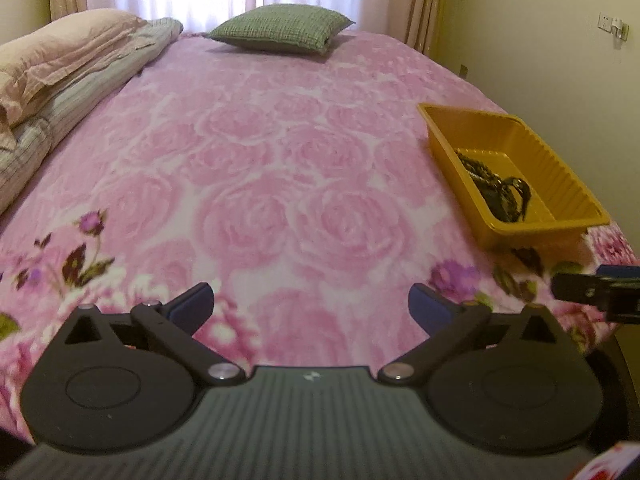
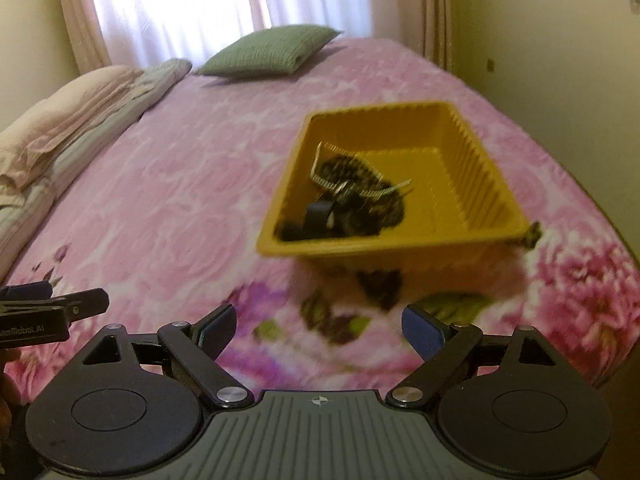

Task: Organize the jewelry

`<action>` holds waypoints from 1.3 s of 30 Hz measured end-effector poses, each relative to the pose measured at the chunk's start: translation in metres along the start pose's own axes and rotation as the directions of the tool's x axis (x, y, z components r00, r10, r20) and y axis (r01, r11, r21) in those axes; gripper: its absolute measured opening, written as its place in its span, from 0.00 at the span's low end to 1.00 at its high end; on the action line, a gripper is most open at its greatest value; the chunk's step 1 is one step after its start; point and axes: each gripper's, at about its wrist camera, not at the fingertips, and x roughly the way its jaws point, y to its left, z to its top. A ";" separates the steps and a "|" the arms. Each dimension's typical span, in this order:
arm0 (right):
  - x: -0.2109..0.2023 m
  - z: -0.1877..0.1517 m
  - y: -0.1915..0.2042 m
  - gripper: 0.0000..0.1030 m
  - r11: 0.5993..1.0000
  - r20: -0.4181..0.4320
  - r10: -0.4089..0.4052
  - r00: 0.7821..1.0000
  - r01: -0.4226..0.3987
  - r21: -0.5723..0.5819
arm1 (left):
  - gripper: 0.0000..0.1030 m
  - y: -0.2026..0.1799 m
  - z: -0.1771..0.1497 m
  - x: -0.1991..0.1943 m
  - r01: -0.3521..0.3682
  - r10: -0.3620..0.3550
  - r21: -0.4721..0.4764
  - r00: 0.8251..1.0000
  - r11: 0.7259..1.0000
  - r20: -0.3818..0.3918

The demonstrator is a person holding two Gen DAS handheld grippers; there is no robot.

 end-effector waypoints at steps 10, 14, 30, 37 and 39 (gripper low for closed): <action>-0.013 -0.011 0.014 0.87 0.999 -0.013 0.010 1.000 -0.010 -0.050 | 1.00 -0.018 -0.014 -0.026 -0.027 0.027 -0.021 0.999 0.999 -0.027; -0.018 -0.011 0.017 0.87 0.998 0.000 0.003 1.000 -0.003 -0.070 | 1.00 -0.027 -0.017 -0.027 -0.028 0.027 -0.013 0.999 1.000 -0.033; -0.027 -0.009 0.018 0.87 0.997 0.024 0.003 1.000 -0.001 -0.076 | 1.00 -0.029 -0.017 -0.032 -0.029 0.029 -0.031 1.000 0.999 -0.010; -0.026 -0.009 0.016 0.87 0.997 0.020 -0.001 1.000 0.003 -0.073 | 1.00 -0.029 -0.016 -0.031 -0.028 0.027 -0.032 1.000 0.999 -0.010; -0.025 -0.009 0.016 0.87 0.997 0.018 -0.002 1.000 0.004 -0.071 | 1.00 -0.029 -0.016 -0.031 -0.026 0.026 -0.032 1.000 0.999 -0.011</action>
